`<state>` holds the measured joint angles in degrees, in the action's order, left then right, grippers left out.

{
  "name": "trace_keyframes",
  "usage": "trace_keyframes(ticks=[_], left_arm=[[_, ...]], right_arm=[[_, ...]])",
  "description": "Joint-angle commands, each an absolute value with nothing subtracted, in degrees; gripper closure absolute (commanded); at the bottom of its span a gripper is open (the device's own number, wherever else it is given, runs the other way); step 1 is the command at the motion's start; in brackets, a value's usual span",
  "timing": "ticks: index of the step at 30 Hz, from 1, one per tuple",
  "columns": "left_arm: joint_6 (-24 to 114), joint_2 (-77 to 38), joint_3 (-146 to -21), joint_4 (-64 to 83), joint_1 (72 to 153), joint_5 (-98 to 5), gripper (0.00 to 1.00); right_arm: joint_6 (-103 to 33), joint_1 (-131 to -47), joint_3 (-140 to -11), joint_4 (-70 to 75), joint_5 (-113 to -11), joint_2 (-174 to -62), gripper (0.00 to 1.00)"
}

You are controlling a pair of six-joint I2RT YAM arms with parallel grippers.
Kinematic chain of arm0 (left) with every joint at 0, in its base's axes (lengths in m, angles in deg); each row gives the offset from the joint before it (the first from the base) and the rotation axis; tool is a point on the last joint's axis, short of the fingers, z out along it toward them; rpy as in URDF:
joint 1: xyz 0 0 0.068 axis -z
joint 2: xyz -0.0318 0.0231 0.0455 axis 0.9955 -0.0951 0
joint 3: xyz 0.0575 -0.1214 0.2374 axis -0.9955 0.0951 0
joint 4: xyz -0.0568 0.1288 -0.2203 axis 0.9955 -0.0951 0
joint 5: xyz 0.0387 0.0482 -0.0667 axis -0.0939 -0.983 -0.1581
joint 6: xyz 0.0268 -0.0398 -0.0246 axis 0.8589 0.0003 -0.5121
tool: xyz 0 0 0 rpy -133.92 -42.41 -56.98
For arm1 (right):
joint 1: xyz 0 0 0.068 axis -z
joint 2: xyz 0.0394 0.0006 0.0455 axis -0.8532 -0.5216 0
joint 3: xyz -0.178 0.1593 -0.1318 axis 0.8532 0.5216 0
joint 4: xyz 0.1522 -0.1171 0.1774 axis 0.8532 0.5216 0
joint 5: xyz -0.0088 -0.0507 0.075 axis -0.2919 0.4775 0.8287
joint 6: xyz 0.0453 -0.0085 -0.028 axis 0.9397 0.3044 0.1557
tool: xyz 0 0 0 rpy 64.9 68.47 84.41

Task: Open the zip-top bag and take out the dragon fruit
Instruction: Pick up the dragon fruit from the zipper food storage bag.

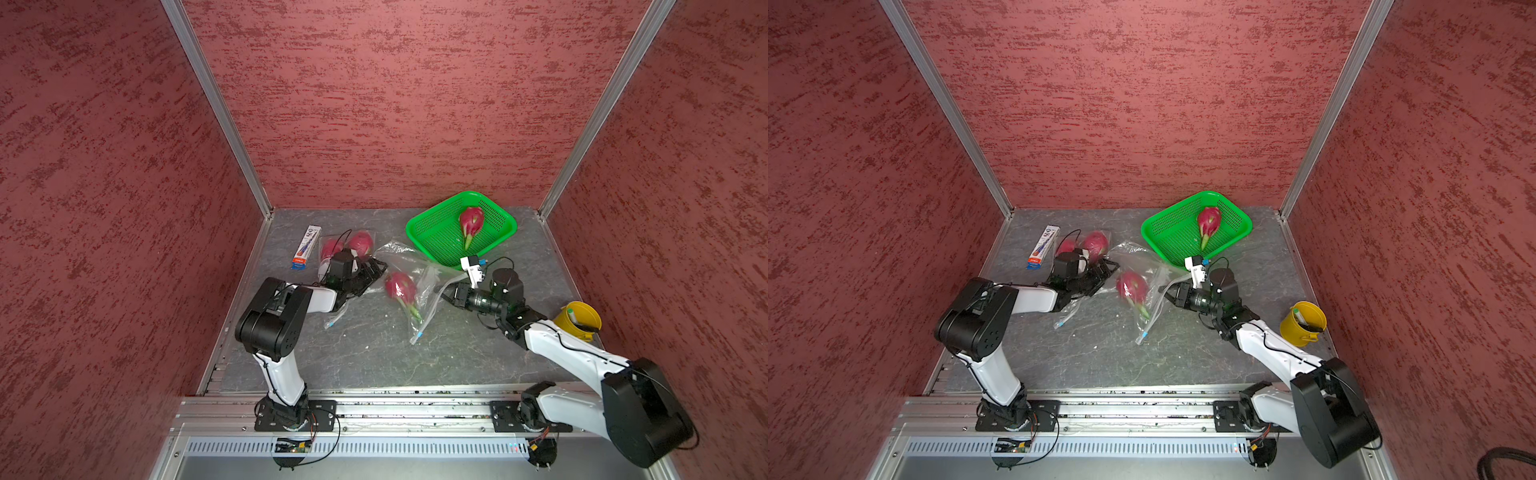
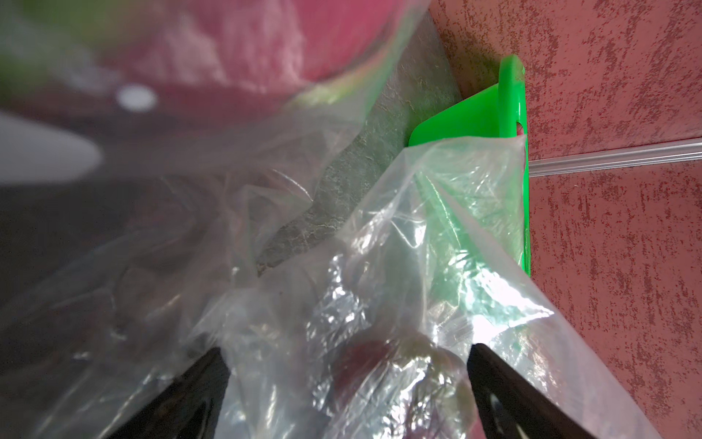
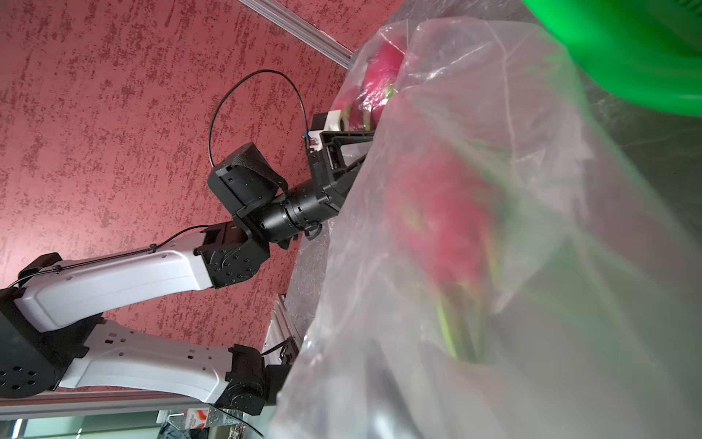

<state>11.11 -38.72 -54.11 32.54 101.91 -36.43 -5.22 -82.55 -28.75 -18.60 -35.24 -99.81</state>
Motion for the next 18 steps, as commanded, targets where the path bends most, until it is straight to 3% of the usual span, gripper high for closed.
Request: trace_keyframes(ticks=[1,7,12,18], left_arm=[[10.6,-39.5,-54.3,33.2,101.7,-35.8,0.0],[10.9,-38.6,-54.1,33.2,101.4,-35.6,0.0],[11.3,-37.7,-53.7,33.2,100.9,-35.2,0.0],[11.7,-36.6,-52.5,32.4,100.5,-33.1,0.0]], right_arm=[[-5.7,-85.0,-29.5,-23.7,-38.2,-103.1,0.84],[-9.1,-89.0,-31.8,-21.2,-44.5,-109.1,0.84],[-16.2,-92.3,-36.4,-12.4,-54.0,-112.9,0.78],[-19.3,-93.6,-36.7,-13.8,-52.4,-118.7,0.76]])
